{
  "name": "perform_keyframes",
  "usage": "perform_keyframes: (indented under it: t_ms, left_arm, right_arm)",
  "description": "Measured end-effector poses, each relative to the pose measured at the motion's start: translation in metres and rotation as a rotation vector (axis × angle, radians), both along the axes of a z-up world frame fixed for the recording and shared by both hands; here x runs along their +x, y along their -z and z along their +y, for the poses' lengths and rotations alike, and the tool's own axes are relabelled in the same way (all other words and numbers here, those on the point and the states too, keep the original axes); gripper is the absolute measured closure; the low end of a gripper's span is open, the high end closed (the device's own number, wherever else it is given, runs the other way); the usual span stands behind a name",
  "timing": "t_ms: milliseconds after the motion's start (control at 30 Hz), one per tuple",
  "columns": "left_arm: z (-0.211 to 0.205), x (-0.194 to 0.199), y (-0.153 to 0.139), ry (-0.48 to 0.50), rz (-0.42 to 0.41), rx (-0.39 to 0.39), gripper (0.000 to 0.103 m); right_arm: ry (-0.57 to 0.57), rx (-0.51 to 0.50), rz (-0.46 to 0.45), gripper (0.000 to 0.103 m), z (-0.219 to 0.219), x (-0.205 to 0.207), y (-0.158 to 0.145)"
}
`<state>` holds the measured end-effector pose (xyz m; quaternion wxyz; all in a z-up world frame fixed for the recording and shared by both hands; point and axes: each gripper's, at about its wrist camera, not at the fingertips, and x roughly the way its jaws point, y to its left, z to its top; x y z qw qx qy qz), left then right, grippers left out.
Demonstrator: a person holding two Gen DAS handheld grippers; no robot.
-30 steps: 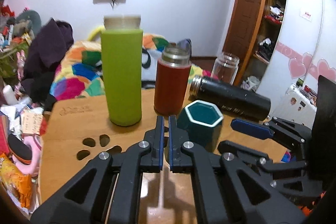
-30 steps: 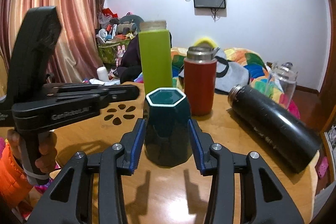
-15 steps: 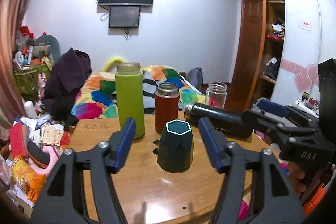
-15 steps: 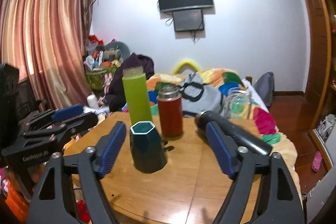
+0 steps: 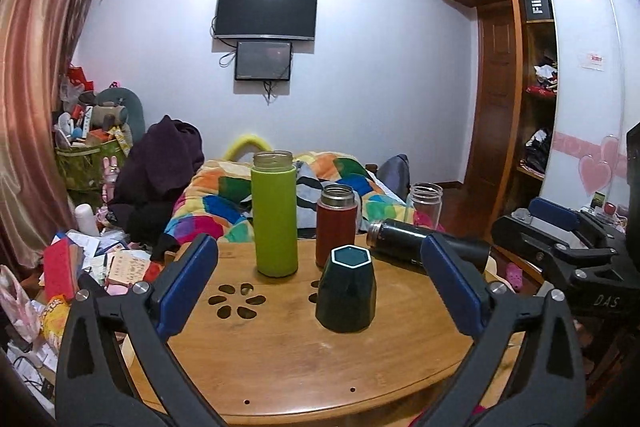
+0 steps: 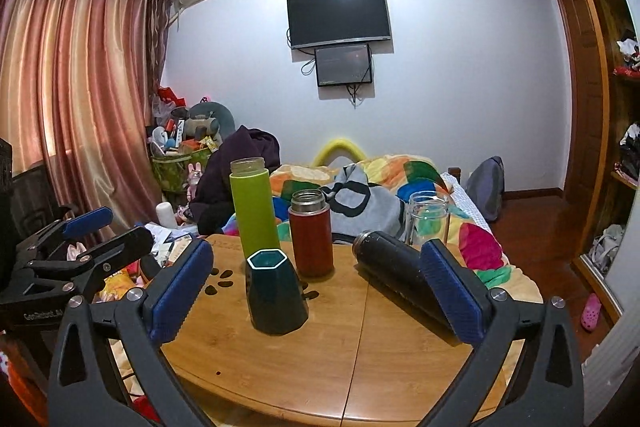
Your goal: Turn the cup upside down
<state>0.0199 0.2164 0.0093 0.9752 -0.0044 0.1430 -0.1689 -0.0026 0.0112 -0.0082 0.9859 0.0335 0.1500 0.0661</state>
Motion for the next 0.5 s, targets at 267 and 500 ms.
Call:
perform_keyframes:
  t_ms: [267, 500]
  left_arm:
    - [0.0005, -0.0042, 0.0047, -0.018, -0.011, 0.015, 0.000]
    - [0.0039, -0.0024, 0.0064, -0.025, -0.002, 0.003, 0.000]
  right_arm:
    - [-0.005, -0.006, 0.018, 0.000, 0.0049, -0.0003, 0.0026]
    - [-0.009, -0.007, 0.019, 0.000, 0.0075, -0.0001, 0.0036]
